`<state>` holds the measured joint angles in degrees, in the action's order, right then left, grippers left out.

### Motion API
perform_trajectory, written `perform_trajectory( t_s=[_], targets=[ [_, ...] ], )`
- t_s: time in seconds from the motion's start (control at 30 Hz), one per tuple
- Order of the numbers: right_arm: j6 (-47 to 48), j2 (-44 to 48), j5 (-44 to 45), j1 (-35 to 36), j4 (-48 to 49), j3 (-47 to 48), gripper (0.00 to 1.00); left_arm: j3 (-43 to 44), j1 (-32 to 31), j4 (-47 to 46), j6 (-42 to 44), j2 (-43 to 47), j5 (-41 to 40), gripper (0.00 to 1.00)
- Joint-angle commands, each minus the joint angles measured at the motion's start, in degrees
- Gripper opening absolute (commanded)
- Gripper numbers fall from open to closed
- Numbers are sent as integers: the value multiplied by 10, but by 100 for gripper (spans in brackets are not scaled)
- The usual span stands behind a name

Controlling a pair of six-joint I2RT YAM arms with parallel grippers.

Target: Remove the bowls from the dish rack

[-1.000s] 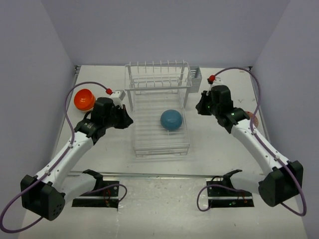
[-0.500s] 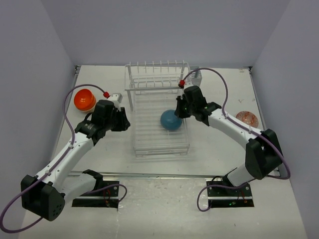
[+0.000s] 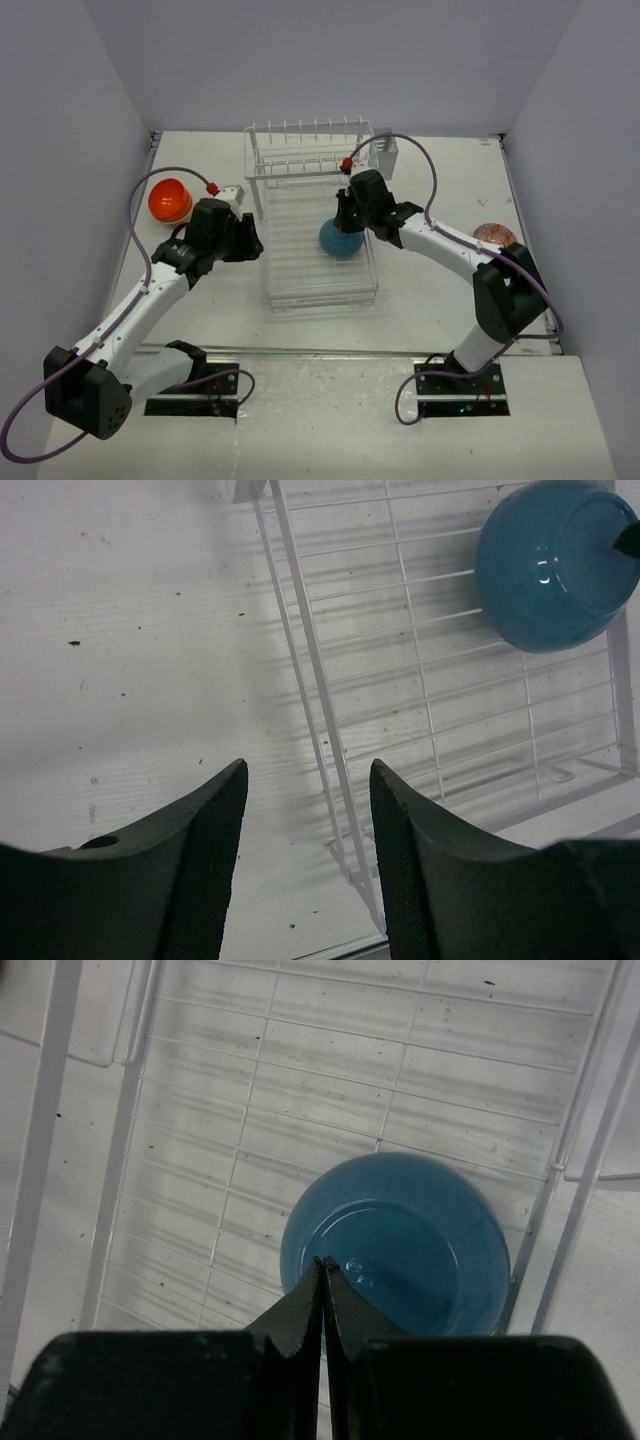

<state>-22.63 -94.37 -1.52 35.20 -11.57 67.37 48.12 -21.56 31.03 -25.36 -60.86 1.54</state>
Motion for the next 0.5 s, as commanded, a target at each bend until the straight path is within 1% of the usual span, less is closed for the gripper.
perform_trajectory(
  t_s=[0.0, 0.23, 0.47],
  targets=[
    [-12, -13, -9, 27, 4, -3, 0, 28, -2, -4, -6, -7, -12, 54],
    [-22, 3, 6, 42, 23, -42, 0, 27, -2, -13, -9, -10, -11, 54],
    [-17, 17, 13, 42, 44, -78, 0, 25, -2, -14, -8, -4, -6, 50]
  ],
)
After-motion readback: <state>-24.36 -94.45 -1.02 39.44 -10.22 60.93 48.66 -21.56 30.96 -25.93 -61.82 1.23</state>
